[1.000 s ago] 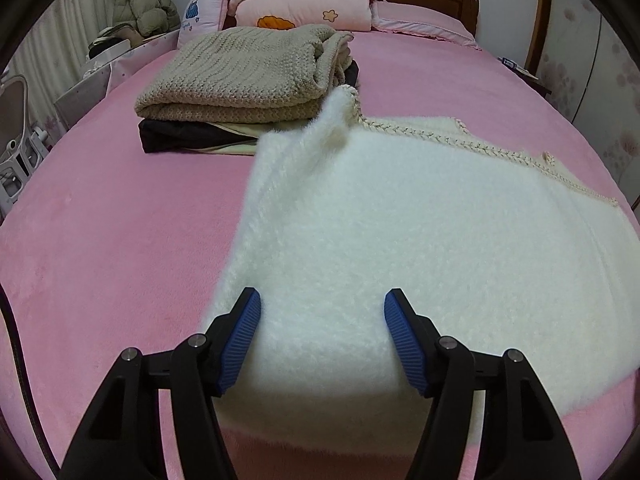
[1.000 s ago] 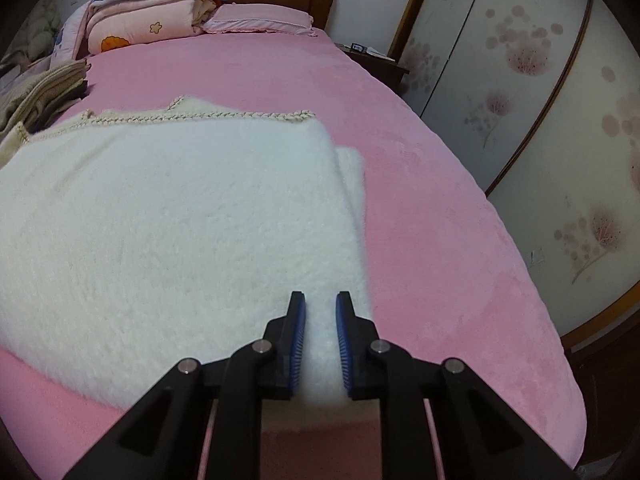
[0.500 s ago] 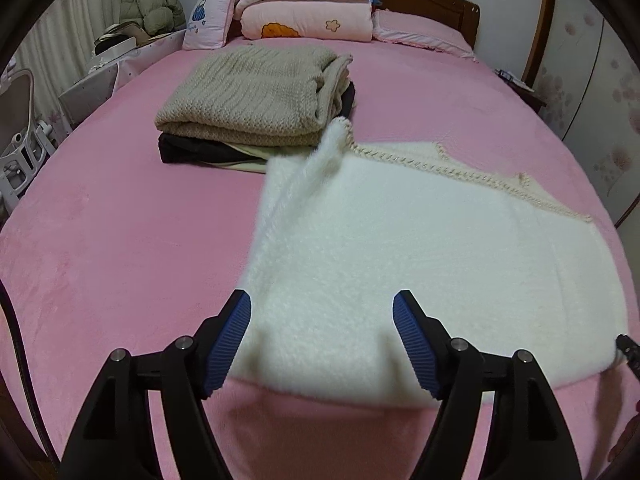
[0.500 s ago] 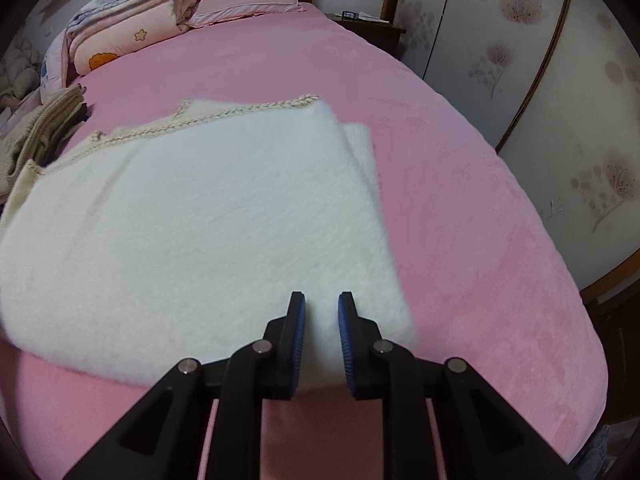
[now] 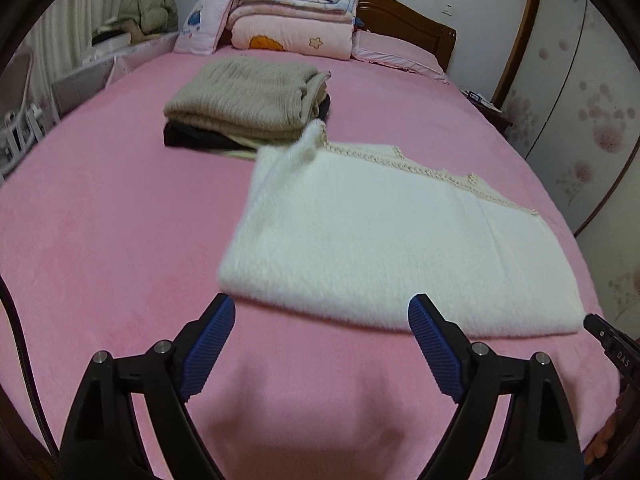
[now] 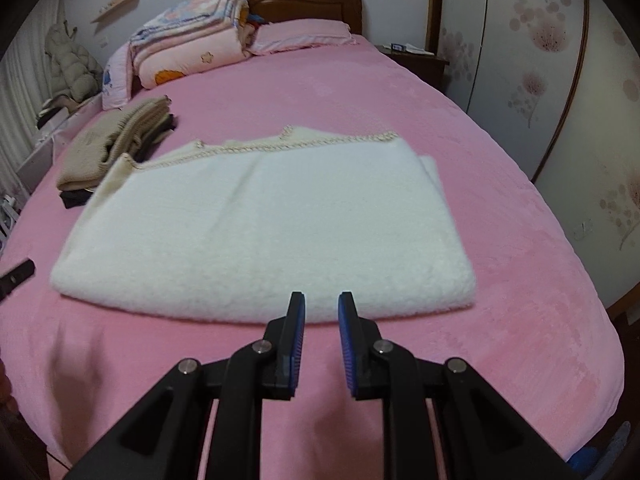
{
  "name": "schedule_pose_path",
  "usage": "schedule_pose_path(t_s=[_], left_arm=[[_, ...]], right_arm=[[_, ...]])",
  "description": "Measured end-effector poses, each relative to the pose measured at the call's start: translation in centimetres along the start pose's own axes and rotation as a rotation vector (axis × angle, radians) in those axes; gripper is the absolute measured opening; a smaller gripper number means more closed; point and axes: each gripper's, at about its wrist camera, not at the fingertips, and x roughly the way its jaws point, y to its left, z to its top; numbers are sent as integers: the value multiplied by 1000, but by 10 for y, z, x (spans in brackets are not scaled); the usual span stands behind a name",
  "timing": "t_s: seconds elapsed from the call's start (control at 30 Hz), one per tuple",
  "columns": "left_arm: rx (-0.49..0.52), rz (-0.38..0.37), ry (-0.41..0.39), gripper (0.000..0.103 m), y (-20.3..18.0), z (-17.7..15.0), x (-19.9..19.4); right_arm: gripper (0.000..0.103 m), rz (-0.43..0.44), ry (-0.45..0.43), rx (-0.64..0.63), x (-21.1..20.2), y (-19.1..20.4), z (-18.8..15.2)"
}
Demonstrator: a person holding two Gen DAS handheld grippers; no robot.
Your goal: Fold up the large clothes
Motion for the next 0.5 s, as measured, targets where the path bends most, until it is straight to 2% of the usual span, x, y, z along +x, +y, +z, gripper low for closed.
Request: schedule_pose_path(t_s=[0.23,0.37,0.5], left_arm=[[-192,-193,86,88,34,-21,38],[-302,-291,111,87,49,-25,63],[-381,-357,125,87,60,-26,89]], right_arm=[[17,25,-82,-66,-9,34,-2],[17,54,-68,-77,3,49,1],[17,72,-52,-86,19,61,4]])
